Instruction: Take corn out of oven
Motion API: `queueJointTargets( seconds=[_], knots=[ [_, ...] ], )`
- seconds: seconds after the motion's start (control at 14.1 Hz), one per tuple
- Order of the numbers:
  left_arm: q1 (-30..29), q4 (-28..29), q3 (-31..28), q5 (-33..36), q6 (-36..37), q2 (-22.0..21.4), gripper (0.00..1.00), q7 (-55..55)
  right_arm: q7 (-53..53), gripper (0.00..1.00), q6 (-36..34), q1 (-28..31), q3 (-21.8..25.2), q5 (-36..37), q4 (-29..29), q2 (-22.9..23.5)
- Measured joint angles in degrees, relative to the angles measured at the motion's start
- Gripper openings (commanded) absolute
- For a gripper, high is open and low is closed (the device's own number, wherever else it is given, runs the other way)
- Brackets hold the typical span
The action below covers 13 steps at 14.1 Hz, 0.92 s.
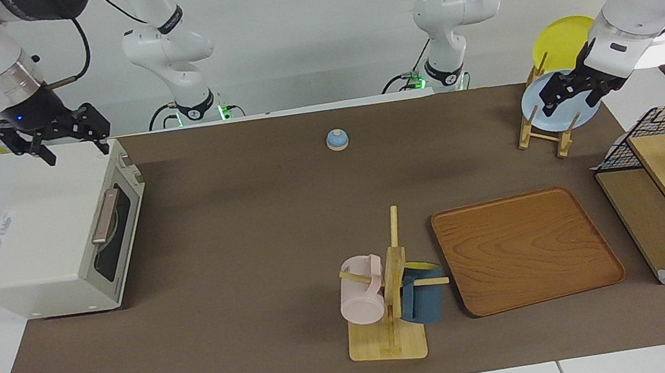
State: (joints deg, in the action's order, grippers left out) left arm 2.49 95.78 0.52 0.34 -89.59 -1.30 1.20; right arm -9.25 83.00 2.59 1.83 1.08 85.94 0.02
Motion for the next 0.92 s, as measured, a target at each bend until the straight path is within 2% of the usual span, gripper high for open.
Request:
queueJointTargets(
  seconds=[0.49, 0.57, 0.64, 0.78, 0.85, 0.92],
  knots=[
    [0.0, -0.8, 0.2, 0.0, 0.5, -3.4, 1.00, 0.0, 1.0, 1.00, -0.3, -0.1, 0.5, 0.0, 0.1, 0.5],
    [0.0, -0.8, 0.2, 0.0, 0.5, -3.4, 1.00, 0.0, 1.0, 0.93, -0.1, -0.1, 0.6, 0.0, 0.2, 0.6],
    [0.0, -0.8, 0.2, 0.0, 0.5, -3.4, 1.00, 0.0, 1.0, 0.52, 0.7, -0.1, 0.6, 0.0, 0.8, 0.5],
    [0.0, -0.8, 0.1, 0.0, 0.5, -3.4, 1.00, 0.0, 0.8, 0.05, 5.4, -0.1, 0.6, 0.0, 4.7, -0.2],
    [0.0, -0.8, 0.1, 0.0, 0.5, -3.4, 1.00, 0.0, 0.7, 0.00, 8.0, -0.1, 0.6, 0.0, 7.8, -0.9],
    [0.0, -0.8, 0.0, 0.0, 0.5, -3.4, 1.00, 0.0, 0.6, 0.00, 9.9, 0.0, 0.6, 0.1, 10.9, -1.5]
  ],
)
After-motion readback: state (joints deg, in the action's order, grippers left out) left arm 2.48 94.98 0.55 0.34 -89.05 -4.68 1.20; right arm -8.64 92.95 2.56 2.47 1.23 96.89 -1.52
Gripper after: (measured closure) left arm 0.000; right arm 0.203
